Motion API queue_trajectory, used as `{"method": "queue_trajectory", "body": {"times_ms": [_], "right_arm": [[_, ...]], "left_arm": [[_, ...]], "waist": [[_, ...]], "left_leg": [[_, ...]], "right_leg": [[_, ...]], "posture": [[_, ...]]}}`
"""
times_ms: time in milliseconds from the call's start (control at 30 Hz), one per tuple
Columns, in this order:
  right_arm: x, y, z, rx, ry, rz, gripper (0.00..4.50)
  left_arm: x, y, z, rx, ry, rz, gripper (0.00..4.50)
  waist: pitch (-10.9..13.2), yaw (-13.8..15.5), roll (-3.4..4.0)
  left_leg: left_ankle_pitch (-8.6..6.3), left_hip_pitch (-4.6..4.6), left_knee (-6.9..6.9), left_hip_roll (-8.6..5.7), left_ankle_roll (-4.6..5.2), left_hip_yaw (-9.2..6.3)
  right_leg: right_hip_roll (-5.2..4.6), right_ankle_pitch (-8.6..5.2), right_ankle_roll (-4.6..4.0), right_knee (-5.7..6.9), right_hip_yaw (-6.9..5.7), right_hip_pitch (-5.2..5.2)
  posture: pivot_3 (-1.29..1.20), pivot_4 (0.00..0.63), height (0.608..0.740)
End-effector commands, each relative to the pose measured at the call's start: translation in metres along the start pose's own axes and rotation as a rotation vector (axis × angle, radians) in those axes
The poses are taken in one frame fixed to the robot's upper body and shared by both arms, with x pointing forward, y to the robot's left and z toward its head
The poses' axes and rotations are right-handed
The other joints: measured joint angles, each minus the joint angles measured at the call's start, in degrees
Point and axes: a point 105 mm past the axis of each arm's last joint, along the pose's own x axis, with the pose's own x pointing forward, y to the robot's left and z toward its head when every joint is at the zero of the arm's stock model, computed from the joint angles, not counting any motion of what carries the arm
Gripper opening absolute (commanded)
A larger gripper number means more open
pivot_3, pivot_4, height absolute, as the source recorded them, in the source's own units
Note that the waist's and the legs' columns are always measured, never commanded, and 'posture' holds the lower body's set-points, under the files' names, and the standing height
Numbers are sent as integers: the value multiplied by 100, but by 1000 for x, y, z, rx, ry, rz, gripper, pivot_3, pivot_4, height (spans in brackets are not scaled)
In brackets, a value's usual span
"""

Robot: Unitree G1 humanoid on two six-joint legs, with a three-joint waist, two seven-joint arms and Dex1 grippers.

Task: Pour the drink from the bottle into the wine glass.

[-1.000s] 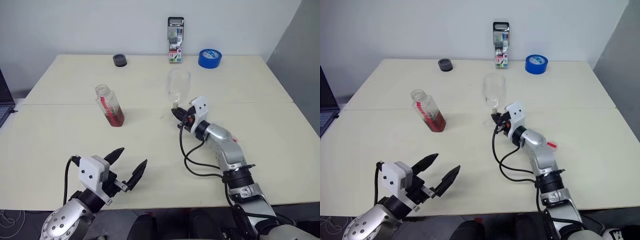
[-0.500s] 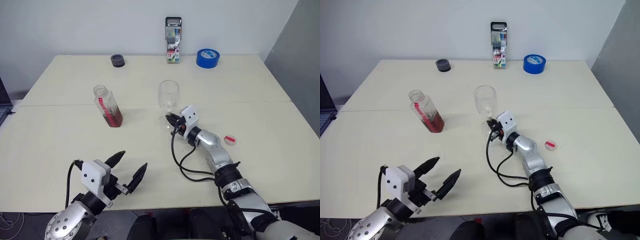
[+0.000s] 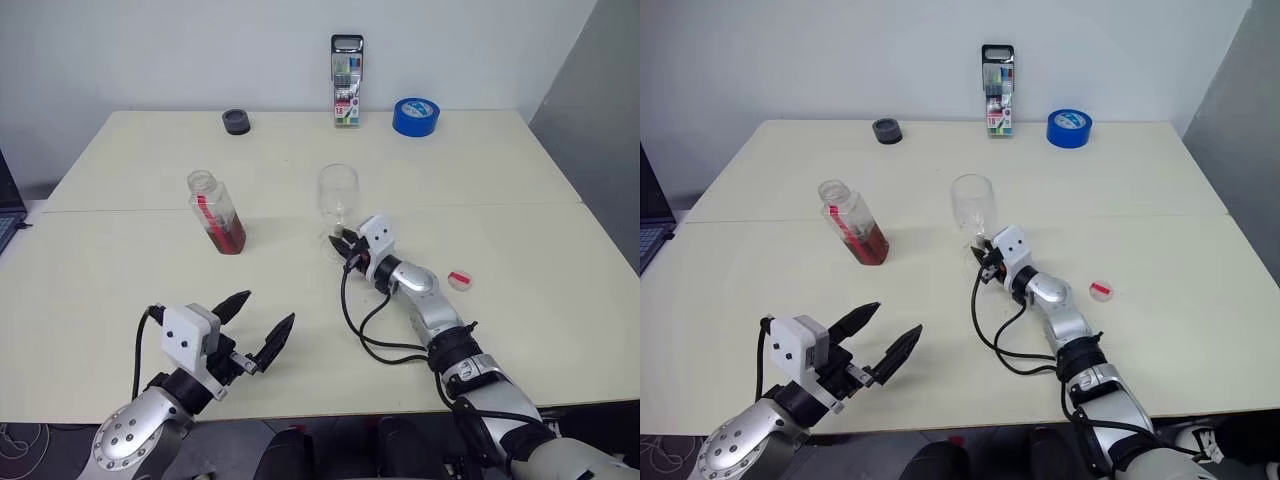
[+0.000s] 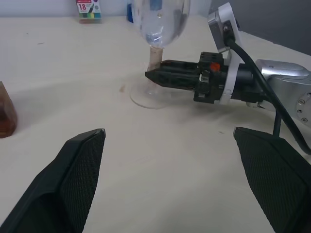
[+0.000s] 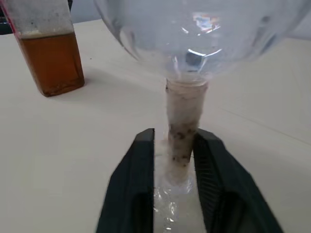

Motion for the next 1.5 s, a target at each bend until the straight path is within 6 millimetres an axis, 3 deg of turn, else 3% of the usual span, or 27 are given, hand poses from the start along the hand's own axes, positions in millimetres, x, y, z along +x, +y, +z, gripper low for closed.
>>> {"method": "queue_trajectory", "body": {"times_ms": [33, 233, 367, 533, 667, 800, 967, 1067, 1500], "right_arm": [[1, 4, 2, -7, -18, 13, 2425], [-4, 4, -1, -15, -11, 17, 4489], [-23, -6, -2, -34, -7, 1, 4489], [-76, -25, 19, -78, -7, 38, 4489], [-113, -12, 55, -48, -28, 186, 4489], [-140, 6, 83, -33, -5, 337, 4489], [-148, 22, 117, -15, -26, 426, 4489], [-148, 29, 125, -16, -24, 468, 4489], [-142, 33, 147, 21, -90, 477, 4489]], "left_arm": [[0, -7, 11, 10, -31, -36, 4500], [4, -9, 14, 9, -34, -33, 4500], [9, -1, 12, -1, -45, 38, 4500], [18, 11, 14, -11, -79, 160, 4500], [19, 25, 11, 13, -84, 237, 4500], [14, 66, 7, 48, -92, 373, 4500], [19, 98, 19, 116, -123, 478, 4500], [26, 109, 24, 120, -136, 490, 4500], [51, 122, 26, 91, -137, 395, 4500]], "waist": [[0, 6, 0], [0, 16, -1], [0, 49, -1], [0, 166, -1], [0, 149, -1], [0, 141, -1], [-1, 171, -8], [-6, 186, -17], [-6, 186, -19]], "left_leg": [[0, 0, 1, 0, 0, 0], [0, 0, 1, 0, -1, -1], [1, -2, 1, 0, -2, -1], [-1, -6, 5, -2, 1, -2], [-2, -9, 3, -1, 4, -7], [-2, -3, 0, 4, 4, -13], [-2, -6, 4, 1, 5, -19], [-2, -10, 7, 0, 5, -24], [-2, -15, 8, 0, 4, -26]], "right_leg": [[0, 0, 0, 0, 0, 1], [0, 0, 0, -1, -1, 1], [0, 0, 0, -2, -1, 1], [-2, 0, 1, -5, -2, 2], [-1, 0, 1, -8, -5, 2], [7, 0, 0, -3, -9, 3], [6, 1, -2, -6, -16, 9], [5, 1, -1, -7, -21, 8], [2, 1, -2, -11, -25, 6]], "posture": [[0, 150, 740], [0, 150, 740], [0, 150, 740], [0, 150, 740], [0, 150, 740], [0, 150, 740], [0, 150, 740], [0, 150, 740], [0, 150, 740]]}}
